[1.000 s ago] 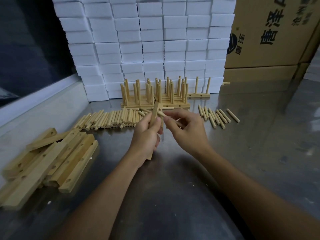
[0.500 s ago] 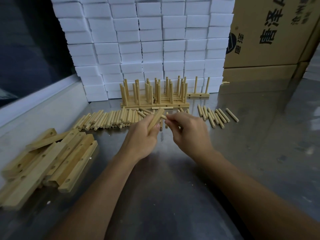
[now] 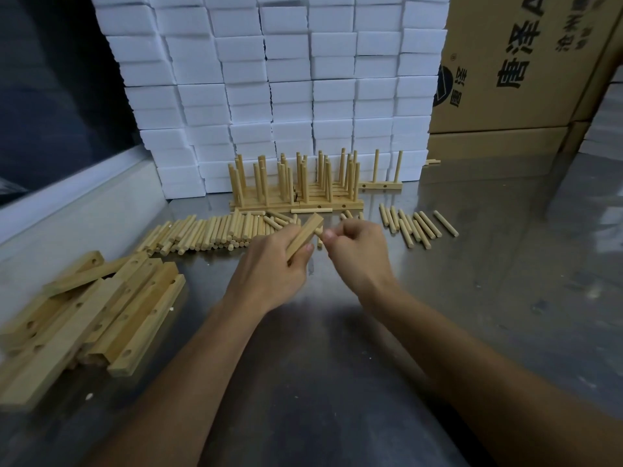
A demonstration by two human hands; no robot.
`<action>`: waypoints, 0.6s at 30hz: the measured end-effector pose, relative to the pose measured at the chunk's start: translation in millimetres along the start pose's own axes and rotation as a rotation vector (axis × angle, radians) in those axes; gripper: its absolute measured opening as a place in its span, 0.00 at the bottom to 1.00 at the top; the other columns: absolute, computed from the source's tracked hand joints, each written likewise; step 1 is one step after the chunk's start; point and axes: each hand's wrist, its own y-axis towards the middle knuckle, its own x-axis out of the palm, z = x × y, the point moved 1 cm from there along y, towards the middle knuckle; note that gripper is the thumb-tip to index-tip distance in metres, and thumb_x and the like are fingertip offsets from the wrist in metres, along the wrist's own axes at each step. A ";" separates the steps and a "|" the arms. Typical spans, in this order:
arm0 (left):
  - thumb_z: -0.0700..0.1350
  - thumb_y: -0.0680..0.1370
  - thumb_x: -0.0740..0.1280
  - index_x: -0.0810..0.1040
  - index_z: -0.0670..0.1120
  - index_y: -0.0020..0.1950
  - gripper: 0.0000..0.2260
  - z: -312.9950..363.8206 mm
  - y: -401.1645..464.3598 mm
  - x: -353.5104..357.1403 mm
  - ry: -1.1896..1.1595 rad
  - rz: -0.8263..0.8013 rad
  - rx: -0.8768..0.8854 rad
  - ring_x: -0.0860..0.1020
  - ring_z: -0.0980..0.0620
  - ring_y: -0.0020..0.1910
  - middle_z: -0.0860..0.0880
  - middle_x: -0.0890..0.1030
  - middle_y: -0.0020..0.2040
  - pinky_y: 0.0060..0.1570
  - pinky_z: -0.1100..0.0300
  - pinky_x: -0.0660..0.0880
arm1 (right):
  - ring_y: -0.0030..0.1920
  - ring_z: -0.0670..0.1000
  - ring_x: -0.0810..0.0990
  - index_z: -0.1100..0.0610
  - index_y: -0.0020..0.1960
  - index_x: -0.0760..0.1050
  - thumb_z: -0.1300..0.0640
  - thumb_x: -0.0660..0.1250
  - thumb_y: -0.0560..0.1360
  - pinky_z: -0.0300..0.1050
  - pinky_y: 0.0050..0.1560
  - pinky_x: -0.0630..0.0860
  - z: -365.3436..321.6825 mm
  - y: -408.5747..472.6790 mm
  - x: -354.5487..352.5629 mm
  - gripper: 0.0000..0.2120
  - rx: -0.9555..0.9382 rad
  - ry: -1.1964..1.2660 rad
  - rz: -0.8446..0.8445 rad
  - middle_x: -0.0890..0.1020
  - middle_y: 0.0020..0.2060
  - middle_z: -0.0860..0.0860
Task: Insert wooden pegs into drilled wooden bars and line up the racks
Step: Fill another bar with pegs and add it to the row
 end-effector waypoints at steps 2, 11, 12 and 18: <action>0.46 0.79 0.66 0.79 0.48 0.51 0.04 -0.9 -0.8 -1.2 0.017 -0.002 0.008 0.76 0.49 0.32 0.49 0.78 0.35 0.34 0.49 0.76 | 0.30 0.47 0.70 0.60 0.42 0.81 0.60 0.65 0.78 0.43 0.31 0.69 -2.3 3.4 -5.0 0.08 0.201 0.209 -0.111 0.75 0.29 0.50; 0.52 0.80 0.63 0.78 0.52 0.50 0.06 4.7 1.5 5.7 -0.092 -0.037 -0.094 0.74 0.53 0.30 0.51 0.75 0.31 0.30 0.53 0.74 | 0.25 0.44 0.65 0.60 0.47 0.84 0.59 0.69 0.77 0.38 0.26 0.61 5.0 18.4 -21.1 0.06 0.361 0.343 -0.249 0.81 0.31 0.51; 0.53 0.80 0.62 0.78 0.54 0.53 0.07 3.5 1.5 4.4 -0.110 -0.069 -0.138 0.75 0.53 0.32 0.51 0.76 0.32 0.32 0.50 0.77 | 0.25 0.44 0.67 0.60 0.47 0.84 0.59 0.70 0.77 0.38 0.26 0.62 5.4 18.7 -22.1 0.05 0.358 0.350 -0.255 0.83 0.32 0.52; 0.47 0.82 0.61 0.77 0.62 0.51 0.10 6.5 -0.3 3.3 -0.401 -0.056 -0.311 0.73 0.55 0.24 0.48 0.76 0.34 0.21 0.61 0.70 | 0.27 0.44 0.77 0.61 0.53 0.80 0.56 0.68 0.79 0.34 0.24 0.68 4.5 23.8 -28.0 0.09 0.380 0.548 -0.302 0.87 0.44 0.56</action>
